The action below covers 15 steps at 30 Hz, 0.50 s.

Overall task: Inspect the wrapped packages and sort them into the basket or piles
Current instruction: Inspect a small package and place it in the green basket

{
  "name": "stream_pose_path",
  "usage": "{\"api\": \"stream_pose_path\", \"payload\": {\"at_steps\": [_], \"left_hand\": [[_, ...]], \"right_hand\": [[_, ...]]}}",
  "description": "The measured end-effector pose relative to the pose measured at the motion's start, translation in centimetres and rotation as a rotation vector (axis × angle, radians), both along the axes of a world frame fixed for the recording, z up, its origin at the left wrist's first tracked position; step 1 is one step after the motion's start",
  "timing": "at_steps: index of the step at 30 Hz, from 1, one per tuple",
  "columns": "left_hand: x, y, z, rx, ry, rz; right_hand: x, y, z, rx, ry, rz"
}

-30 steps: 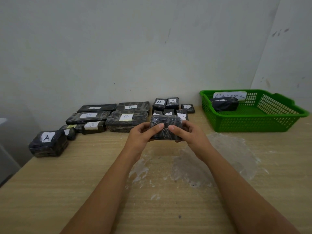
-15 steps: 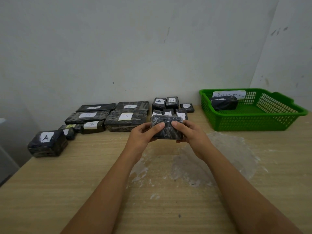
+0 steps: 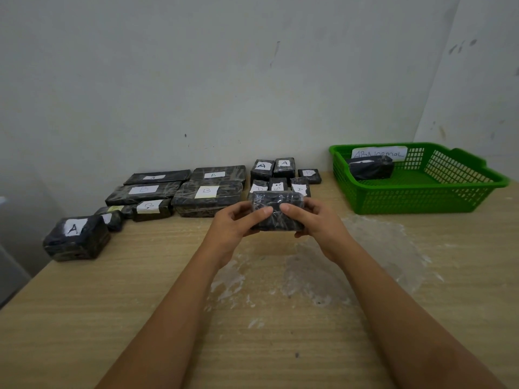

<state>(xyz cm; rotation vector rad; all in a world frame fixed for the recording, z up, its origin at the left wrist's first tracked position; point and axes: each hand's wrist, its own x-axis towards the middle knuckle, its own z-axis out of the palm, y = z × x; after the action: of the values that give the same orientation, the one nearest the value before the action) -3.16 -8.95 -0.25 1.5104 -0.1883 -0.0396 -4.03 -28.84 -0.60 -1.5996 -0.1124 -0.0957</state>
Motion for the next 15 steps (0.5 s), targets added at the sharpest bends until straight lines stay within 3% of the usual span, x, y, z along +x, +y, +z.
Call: {"api": "stream_pose_path", "payload": {"at_steps": [9,15], "left_hand": [[-0.05,0.49,0.26,-0.001,0.065,-0.093],[0.17,0.59,0.33,-0.026,0.151,-0.049]], "right_hand": [[0.23,-0.37,-0.26,0.057,0.030,0.028],[0.31,-0.25,-0.50,0.051,0.037,0.087]]}}
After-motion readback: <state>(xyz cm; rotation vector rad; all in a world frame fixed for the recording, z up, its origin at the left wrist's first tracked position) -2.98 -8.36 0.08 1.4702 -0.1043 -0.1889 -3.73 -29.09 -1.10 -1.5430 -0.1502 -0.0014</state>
